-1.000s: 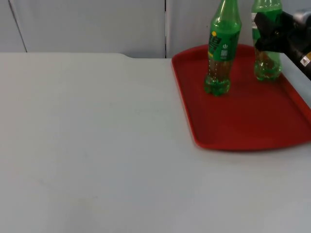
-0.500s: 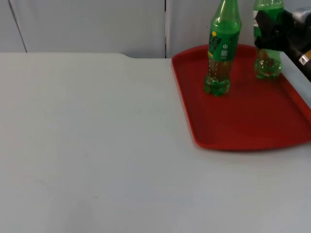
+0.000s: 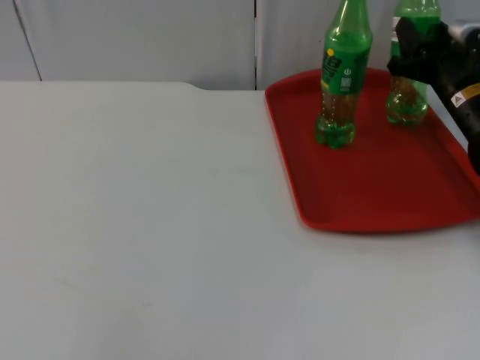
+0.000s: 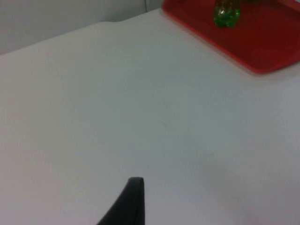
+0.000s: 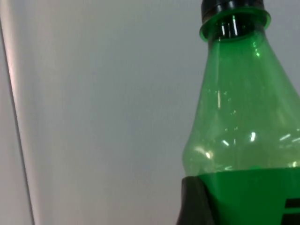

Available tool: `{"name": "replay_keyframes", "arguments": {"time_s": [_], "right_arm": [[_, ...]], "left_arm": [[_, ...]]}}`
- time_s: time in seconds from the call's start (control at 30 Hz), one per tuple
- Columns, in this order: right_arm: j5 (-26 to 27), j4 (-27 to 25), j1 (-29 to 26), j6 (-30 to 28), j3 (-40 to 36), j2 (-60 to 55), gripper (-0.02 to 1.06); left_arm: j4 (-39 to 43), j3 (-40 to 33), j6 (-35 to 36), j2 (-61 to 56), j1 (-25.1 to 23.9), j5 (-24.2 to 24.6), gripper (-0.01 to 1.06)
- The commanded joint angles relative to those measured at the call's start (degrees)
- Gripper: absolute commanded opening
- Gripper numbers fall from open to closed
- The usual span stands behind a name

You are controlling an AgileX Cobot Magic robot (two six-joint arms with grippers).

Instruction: Place the bottle upright on the tray.

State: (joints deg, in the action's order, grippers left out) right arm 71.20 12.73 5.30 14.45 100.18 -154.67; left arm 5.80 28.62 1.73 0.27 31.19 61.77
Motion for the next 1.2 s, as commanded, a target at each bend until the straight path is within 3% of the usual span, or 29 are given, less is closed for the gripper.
{"name": "replay_keyframes", "arguments": {"time_s": [0.0, 0.2, 0.27, 0.37, 0.4, 0.53, 0.7, 1.1, 1.17], "right_arm": [[-1.2, 0.3, -0.1, -0.4, 0.1, -0.6, 0.00], [-1.2, 2.1, -0.1, -1.4, 0.1, -0.6, 0.05], [-1.2, 2.1, -0.1, -2.1, 0.1, -0.6, 0.15], [-1.2, 2.9, -0.1, -2.1, 0.1, -0.6, 0.40], [-1.2, 2.9, -0.1, -2.1, 0.1, -0.6, 0.40], [-1.2, 3.9, -0.1, -2.1, 0.1, -0.6, 0.69], [-1.2, 3.9, -0.1, -1.8, 0.1, -0.6, 0.76], [-1.2, 4.4, -0.1, -1.8, -0.9, -0.5, 0.77], [-1.2, 4.6, -0.2, -2.7, -2.7, -0.1, 0.81]], "left_arm": [[-0.6, -0.3, 0.1, -0.3, 0.2, -0.2, 1.05], [-0.6, -0.3, 0.1, -0.3, 0.2, -0.2, 1.05], [-0.6, -0.3, 0.1, -0.3, 0.2, -0.2, 1.05], [-0.6, -0.3, 0.1, -0.3, 0.2, -0.2, 1.05], [-0.6, -0.3, 0.1, -0.3, 0.2, -0.2, 1.05], [-0.6, -0.3, 0.1, -0.3, 0.2, -0.2, 1.05], [-0.6, -0.3, 0.1, -0.3, 0.2, -0.2, 1.05], [-0.8, -0.3, 0.1, -0.3, 0.2, -0.2, 1.05], [-0.8, -0.3, 0.1, -0.3, 0.2, -0.2, 1.05]]}}
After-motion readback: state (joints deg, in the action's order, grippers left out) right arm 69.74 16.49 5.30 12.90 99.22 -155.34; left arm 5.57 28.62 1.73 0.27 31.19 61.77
